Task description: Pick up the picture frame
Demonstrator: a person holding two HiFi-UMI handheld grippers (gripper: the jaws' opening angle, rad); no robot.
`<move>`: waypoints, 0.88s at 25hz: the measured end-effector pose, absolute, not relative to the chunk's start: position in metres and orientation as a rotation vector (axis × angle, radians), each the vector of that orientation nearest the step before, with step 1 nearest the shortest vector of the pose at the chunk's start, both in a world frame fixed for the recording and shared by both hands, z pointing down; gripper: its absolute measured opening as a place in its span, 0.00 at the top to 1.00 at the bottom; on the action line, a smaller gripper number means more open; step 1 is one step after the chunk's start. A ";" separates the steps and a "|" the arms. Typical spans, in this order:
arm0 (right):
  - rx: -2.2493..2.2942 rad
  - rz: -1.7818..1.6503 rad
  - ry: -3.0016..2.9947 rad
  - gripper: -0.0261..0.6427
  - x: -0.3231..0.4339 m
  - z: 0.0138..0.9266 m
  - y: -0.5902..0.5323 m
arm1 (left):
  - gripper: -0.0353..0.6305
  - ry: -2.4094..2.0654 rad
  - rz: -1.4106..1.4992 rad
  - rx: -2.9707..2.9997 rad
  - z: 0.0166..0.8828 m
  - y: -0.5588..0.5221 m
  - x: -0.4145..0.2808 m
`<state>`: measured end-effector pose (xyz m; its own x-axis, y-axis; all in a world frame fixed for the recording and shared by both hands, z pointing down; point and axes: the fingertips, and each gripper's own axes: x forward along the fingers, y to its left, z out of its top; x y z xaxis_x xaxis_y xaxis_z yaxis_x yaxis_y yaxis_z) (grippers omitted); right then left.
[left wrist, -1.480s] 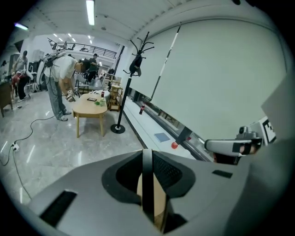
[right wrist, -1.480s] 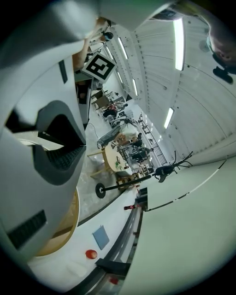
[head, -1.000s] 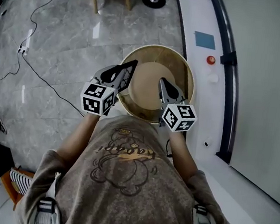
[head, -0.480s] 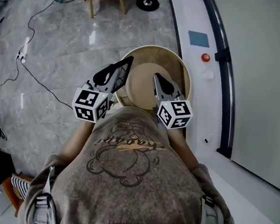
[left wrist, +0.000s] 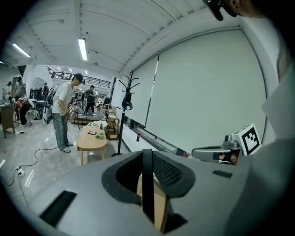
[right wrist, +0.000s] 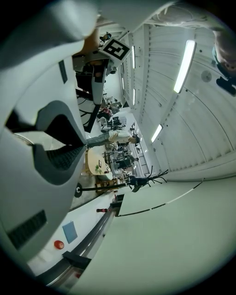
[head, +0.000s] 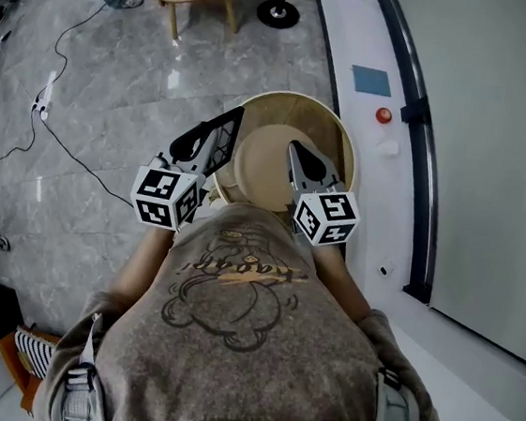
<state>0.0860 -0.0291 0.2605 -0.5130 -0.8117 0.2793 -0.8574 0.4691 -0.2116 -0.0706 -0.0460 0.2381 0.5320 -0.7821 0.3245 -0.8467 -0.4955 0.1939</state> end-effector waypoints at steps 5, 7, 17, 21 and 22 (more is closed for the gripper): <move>1.469 0.502 -2.575 0.93 0.088 0.261 -0.030 | 0.82 -1.369 0.277 2.438 0.237 -0.045 -0.072; 1.470 0.499 -2.577 0.93 0.089 0.261 -0.031 | 0.82 -1.376 0.279 2.434 0.237 -0.044 -0.072; 1.497 0.433 -2.555 0.93 0.089 0.260 -0.035 | 0.82 -1.418 0.297 2.437 0.236 -0.045 -0.072; 1.492 0.440 -2.555 0.93 0.085 0.261 -0.034 | 0.82 -1.410 0.307 2.438 0.237 -0.043 -0.071; 1.492 0.444 -2.555 0.93 0.085 0.261 -0.033 | 0.82 -1.408 0.309 2.436 0.237 -0.042 -0.071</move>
<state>0.0852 -0.0330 0.2614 -0.4944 -0.8246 0.2749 -0.8690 0.4617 -0.1779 -0.0710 -0.0417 0.2375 0.4936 -0.8023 0.3356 -0.8691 -0.4690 0.1572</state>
